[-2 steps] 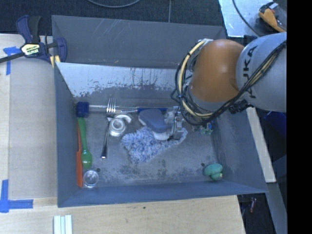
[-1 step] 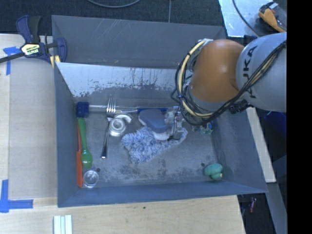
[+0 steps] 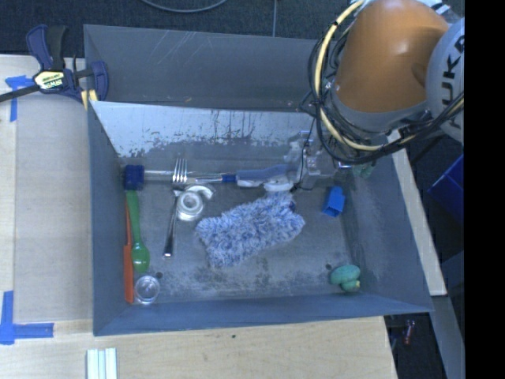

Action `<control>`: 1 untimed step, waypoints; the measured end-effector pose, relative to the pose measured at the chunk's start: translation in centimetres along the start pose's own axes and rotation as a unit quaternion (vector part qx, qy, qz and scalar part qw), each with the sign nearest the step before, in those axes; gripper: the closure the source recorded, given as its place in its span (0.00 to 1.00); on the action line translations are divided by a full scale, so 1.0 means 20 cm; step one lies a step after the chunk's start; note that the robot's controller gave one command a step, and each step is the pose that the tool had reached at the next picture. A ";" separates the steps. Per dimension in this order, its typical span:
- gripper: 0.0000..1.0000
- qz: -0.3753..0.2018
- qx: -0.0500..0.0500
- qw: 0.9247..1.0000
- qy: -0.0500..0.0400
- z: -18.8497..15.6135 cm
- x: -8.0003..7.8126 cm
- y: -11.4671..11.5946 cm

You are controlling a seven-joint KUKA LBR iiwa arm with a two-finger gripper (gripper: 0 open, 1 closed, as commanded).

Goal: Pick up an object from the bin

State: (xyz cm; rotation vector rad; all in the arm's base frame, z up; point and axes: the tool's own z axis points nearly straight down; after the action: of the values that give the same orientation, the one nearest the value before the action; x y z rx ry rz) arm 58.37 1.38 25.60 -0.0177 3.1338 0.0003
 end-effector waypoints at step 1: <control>1.00 0.019 0.000 1.000 0.003 -0.29 0.13 0.09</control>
Offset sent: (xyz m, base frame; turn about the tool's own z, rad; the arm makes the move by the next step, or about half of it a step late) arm -0.0020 0.0382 -0.0536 0.0546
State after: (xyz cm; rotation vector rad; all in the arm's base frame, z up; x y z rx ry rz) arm 55.80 3.19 31.33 0.0409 3.1389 0.0013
